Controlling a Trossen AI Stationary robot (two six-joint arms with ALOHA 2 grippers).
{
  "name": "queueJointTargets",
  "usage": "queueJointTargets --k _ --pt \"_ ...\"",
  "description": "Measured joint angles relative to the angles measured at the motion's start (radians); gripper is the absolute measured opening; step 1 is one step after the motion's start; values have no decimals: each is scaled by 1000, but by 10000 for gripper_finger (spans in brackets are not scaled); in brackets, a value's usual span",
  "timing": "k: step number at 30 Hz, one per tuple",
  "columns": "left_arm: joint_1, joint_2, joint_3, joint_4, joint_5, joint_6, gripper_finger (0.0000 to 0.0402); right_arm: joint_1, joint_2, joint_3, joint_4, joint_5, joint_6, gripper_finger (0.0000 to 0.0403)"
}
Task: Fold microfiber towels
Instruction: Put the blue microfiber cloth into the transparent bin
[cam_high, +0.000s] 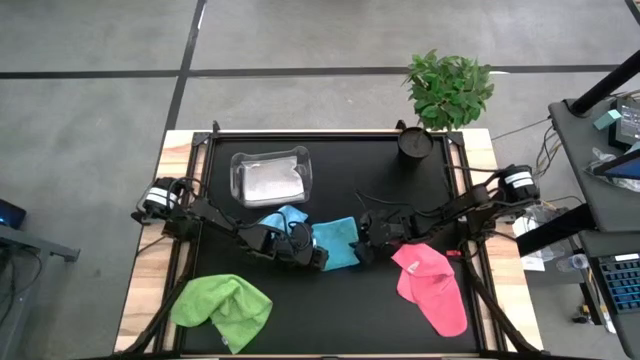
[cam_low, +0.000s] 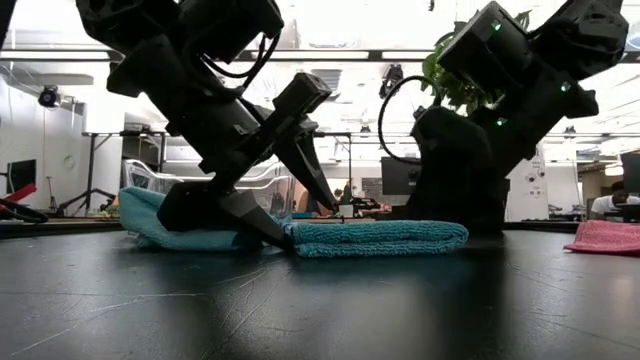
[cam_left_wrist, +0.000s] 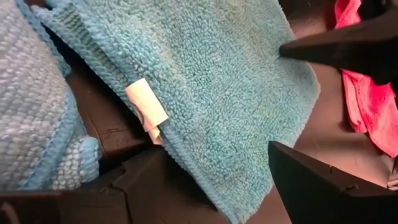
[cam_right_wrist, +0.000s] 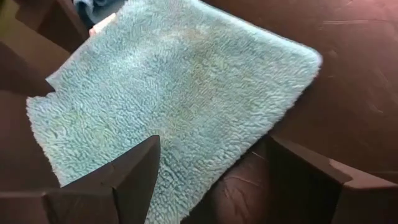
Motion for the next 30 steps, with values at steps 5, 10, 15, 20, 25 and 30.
queueJointTargets --k 5,10,15,20,25,30 --pt "4 0 -1 -2 -20 0 257 0 74 1 151 -33 -3 281" --pt "7 8 -1 4 -25 7 257 -2 109 1 236 -64 -8 278" --pt "9 22 -1 21 -40 8 257 -2 108 1 237 -72 -9 269" --pt "11 25 -1 29 -58 8 245 -2 108 0 247 -77 -16 257" --pt "12 26 -2 22 -68 11 202 -2 109 -1 265 -81 -16 254" --pt "13 27 -3 17 -79 25 152 -2 110 -2 292 -82 -13 243"
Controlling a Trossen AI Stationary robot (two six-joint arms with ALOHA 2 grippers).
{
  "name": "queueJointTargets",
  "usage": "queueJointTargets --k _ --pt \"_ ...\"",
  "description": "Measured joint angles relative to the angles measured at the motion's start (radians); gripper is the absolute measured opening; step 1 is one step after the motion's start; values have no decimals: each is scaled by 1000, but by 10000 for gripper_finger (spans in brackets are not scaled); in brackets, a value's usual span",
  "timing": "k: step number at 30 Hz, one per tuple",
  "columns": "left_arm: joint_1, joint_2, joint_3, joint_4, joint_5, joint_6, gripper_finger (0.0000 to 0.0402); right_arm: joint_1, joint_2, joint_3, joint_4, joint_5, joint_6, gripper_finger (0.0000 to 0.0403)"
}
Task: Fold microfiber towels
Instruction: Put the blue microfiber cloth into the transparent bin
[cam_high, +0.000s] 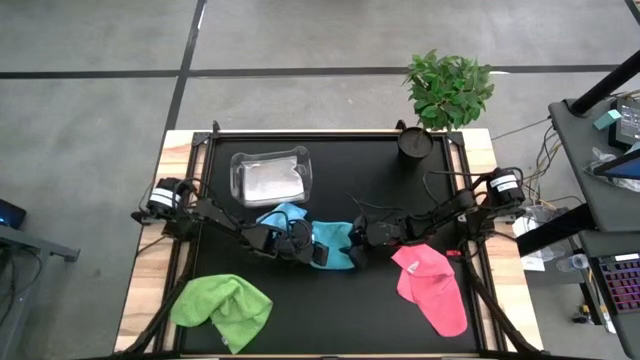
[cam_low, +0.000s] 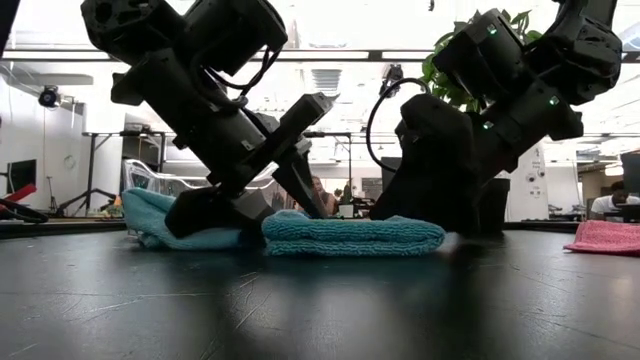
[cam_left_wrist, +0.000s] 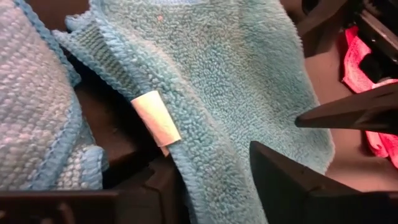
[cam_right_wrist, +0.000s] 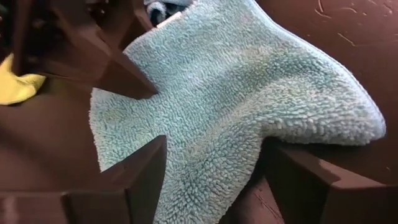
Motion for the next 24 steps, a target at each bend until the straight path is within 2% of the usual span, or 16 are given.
queueJointTargets --k 15,17,24 --pt "0 1 -1 5 -20 22 17 0 0 0 7 11 1 27" --pt "0 1 -1 5 -20 33 6 0 -3 0 9 11 0 16" --pt "-7 -52 0 7 -2 60 7 21 -93 0 -8 11 -37 14"
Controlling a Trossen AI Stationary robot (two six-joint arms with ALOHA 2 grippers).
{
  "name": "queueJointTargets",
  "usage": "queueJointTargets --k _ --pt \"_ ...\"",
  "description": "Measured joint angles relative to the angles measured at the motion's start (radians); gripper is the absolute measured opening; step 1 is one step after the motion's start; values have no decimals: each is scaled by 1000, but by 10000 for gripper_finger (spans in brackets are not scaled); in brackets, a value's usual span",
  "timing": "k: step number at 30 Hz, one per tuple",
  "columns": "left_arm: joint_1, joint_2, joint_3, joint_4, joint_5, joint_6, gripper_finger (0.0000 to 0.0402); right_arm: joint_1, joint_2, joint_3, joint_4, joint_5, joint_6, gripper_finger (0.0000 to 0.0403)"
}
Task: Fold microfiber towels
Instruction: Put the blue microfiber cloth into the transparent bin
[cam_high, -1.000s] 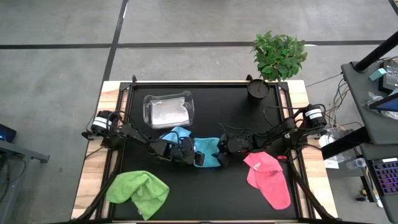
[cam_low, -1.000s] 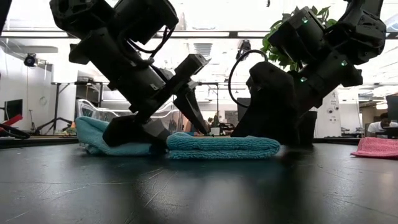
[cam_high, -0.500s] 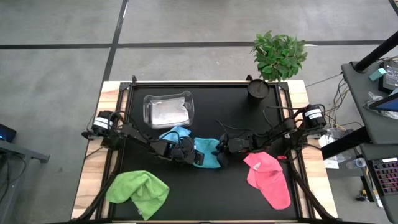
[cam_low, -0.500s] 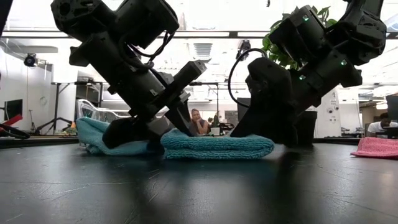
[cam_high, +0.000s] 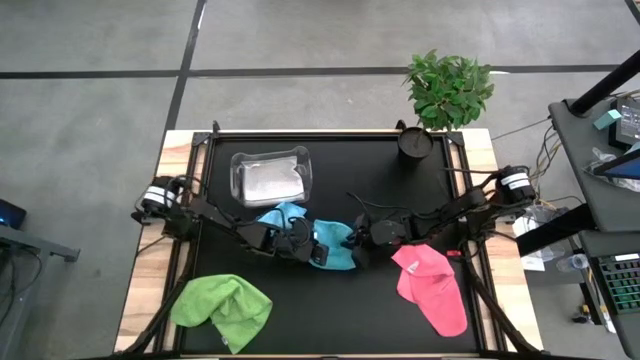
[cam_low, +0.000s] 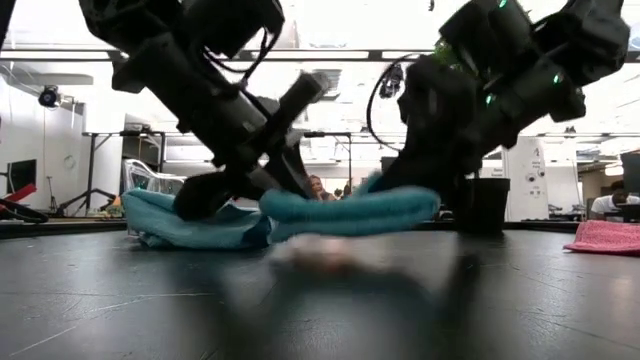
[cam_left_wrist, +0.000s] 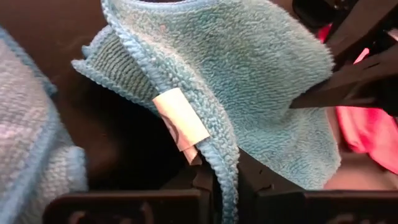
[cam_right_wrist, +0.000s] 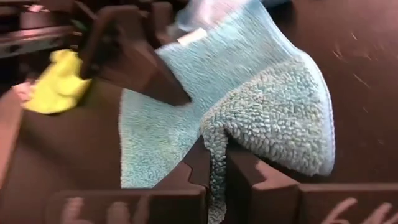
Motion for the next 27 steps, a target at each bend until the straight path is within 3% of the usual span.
queueJointTargets --k 13,18,27 --pt "0 -197 2 -57 24 131 7 19 -161 45 -18 2 -120 13" --pt "25 -307 2 -155 13 225 6 -12 -146 148 -26 2 -218 13" --pt "115 -520 1 -377 -16 383 6 -130 -72 411 -226 1 -407 13"
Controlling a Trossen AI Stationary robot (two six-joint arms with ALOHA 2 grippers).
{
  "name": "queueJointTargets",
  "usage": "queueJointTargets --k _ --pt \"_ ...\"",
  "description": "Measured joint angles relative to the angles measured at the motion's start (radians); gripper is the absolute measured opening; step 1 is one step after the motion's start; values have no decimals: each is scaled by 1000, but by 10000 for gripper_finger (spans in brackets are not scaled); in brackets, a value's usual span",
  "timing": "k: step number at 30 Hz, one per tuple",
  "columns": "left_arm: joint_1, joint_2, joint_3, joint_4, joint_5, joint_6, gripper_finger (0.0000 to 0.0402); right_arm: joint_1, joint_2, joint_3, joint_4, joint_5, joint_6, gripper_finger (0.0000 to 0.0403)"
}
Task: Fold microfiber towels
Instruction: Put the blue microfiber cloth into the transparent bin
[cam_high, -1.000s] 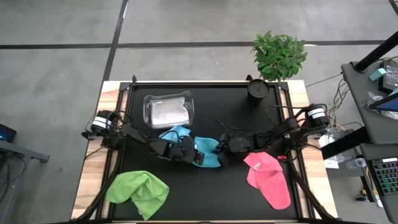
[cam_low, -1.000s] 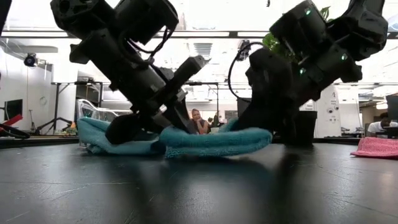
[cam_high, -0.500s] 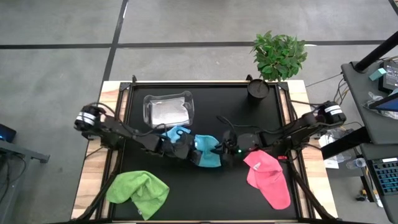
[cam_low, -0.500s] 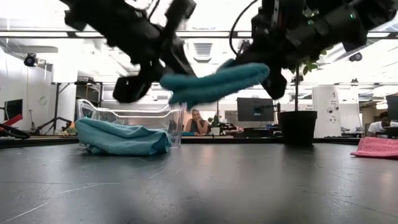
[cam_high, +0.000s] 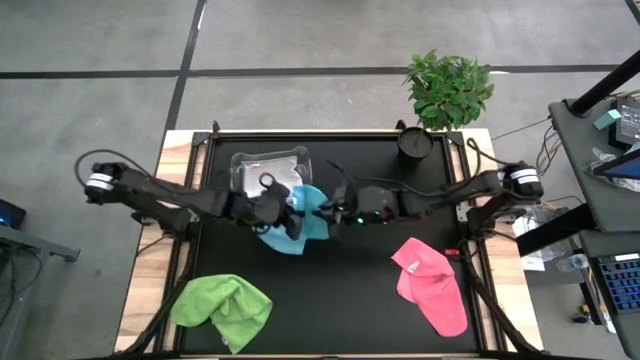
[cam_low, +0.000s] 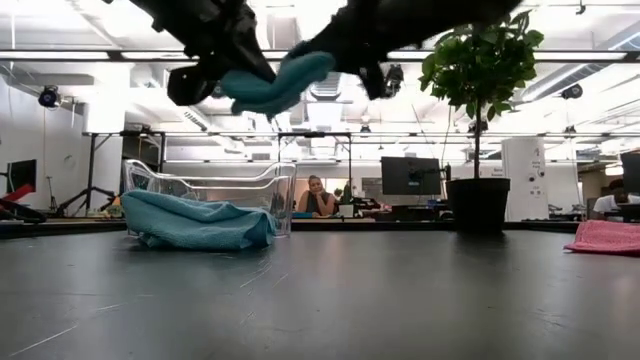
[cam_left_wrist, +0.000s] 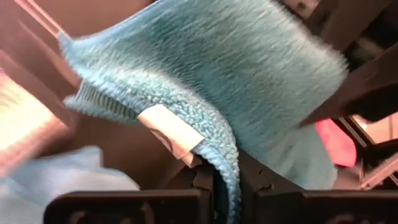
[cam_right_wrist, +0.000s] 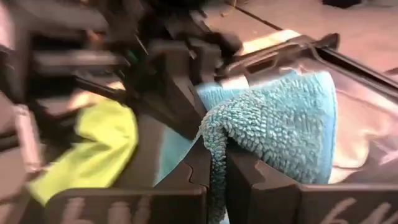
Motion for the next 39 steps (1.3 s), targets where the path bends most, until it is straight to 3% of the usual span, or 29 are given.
queueJointTargets --k 14,22,32,39 --pt "156 -160 -22 -367 -71 109 6 -156 321 362 -105 -2 -179 13" --pt "255 -164 -27 -424 -87 172 6 -234 466 528 -157 -20 -242 13" --pt "397 -160 -49 -472 -88 238 6 -315 527 618 -190 -136 -234 13" --pt "439 -159 -105 -451 -79 235 6 -330 546 614 -179 -151 -232 13"
